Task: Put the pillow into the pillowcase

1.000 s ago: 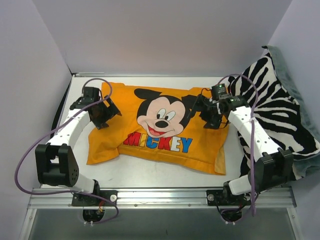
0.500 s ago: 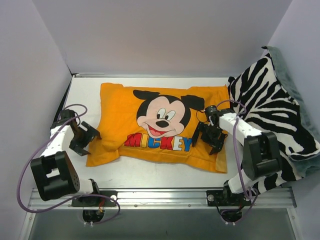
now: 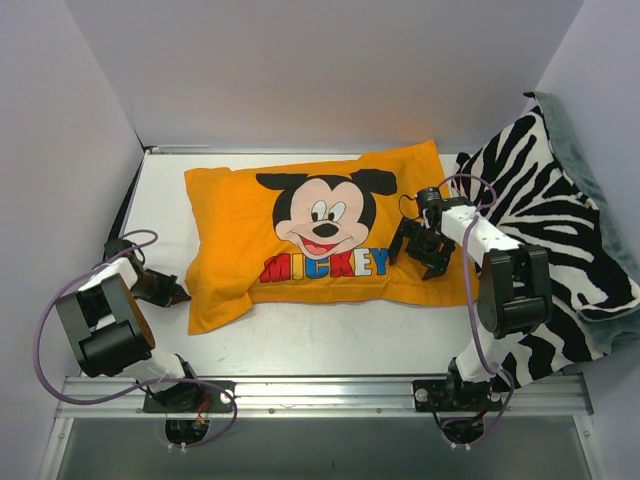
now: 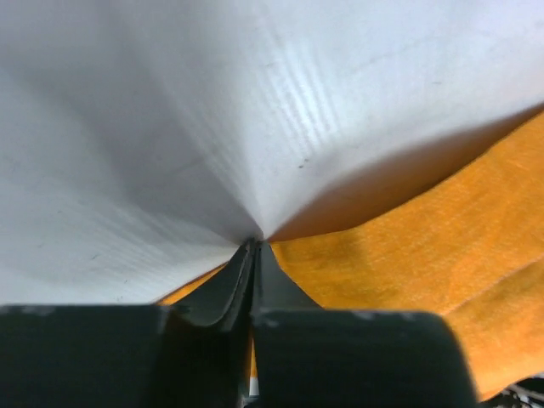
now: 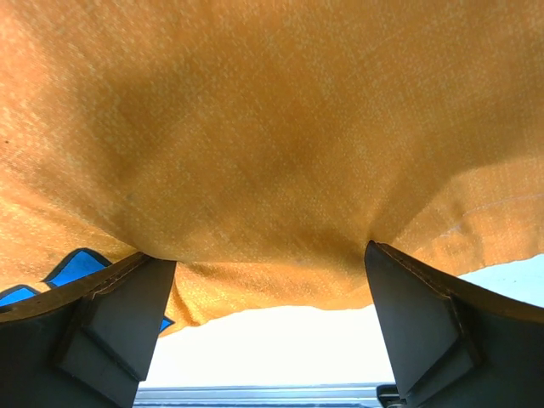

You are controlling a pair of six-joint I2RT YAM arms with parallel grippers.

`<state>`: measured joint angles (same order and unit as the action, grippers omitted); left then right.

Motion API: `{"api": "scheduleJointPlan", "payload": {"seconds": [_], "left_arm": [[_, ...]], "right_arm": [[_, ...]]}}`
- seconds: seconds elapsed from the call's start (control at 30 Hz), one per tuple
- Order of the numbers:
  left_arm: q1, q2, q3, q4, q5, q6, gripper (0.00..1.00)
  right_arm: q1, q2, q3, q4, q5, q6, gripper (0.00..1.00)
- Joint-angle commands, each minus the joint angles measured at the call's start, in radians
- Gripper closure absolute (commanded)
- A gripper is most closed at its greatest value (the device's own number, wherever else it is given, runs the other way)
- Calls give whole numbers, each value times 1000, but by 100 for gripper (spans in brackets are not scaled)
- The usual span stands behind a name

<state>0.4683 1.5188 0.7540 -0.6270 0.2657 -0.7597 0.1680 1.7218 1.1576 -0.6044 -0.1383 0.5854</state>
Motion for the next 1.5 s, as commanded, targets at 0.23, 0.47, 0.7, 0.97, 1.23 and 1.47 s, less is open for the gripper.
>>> {"api": "scheduleJointPlan", "payload": {"seconds": [0.23,0.47,0.7,0.97,1.23,1.47], "left_arm": [[58,-58,-13,156,161,39,91],[66,-126,-81,231,227,60,24],[101,-91,-107,363,325,8,9],[119,26,-216,742,441,-133,23],[127,8,-255,900,466,-216,83],[179,-74,-217,746,394,-204,100]], "right_arm": [[-33,-39,-38,-32,39,-71,0],[-36,-56,-22,-43,19,-87,0],[-44,-54,-7,-54,5,-102,0],[-44,-42,-3,-51,-3,-110,0],[-45,-39,-2,-52,-4,-104,0],[-58,-47,-18,-55,25,-111,0]]}}
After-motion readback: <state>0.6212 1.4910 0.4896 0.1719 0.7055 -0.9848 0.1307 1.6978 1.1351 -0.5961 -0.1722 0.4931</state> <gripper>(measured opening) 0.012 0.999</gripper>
